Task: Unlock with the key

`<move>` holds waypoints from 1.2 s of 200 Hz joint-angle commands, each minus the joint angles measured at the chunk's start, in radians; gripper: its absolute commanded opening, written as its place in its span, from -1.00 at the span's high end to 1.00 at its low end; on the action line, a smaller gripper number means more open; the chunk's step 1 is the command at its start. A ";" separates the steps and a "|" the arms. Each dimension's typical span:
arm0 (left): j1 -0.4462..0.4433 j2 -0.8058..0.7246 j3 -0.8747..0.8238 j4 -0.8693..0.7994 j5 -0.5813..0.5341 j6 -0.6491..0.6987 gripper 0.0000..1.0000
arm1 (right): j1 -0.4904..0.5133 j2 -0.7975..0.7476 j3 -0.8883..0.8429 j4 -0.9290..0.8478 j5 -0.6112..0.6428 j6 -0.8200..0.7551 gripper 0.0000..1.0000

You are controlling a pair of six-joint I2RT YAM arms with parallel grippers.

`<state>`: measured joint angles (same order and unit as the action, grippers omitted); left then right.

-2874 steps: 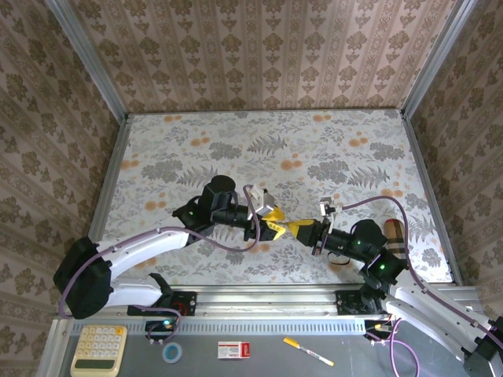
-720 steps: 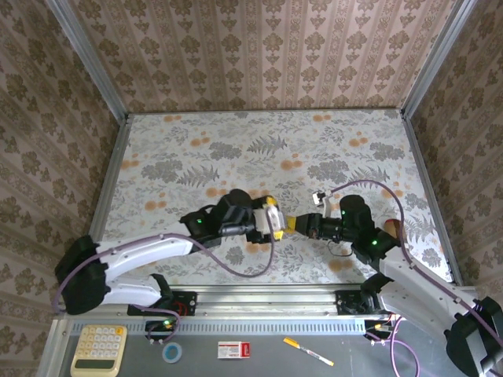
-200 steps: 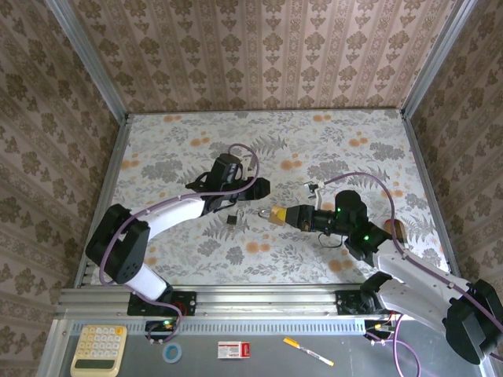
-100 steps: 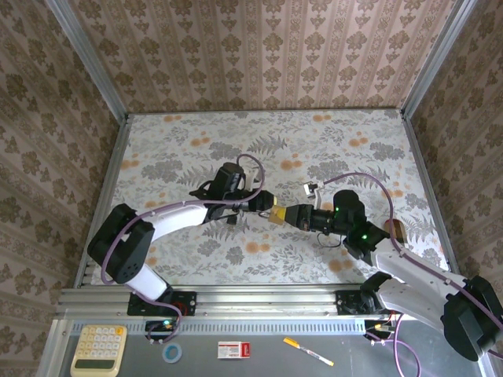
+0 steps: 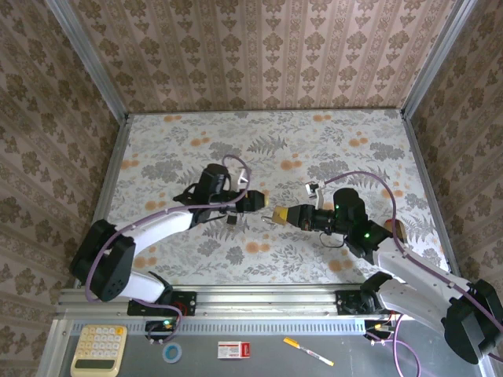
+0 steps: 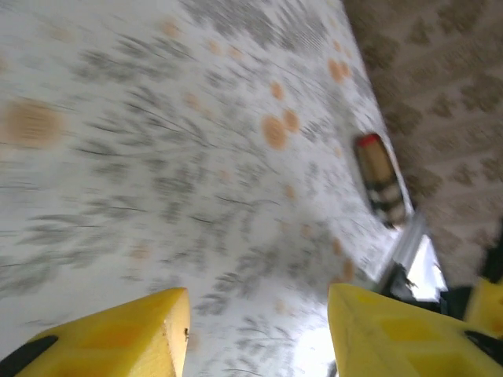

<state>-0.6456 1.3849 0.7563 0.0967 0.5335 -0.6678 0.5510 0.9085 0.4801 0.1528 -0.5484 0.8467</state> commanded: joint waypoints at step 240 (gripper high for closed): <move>0.219 -0.618 0.039 -0.508 -0.385 0.262 -1.00 | 0.603 0.969 0.541 -0.345 1.419 -1.140 0.87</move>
<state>-0.4469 0.7830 0.8143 -0.4122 0.1501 -0.4221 1.1450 1.8446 1.0134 -0.2409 0.8238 -0.2752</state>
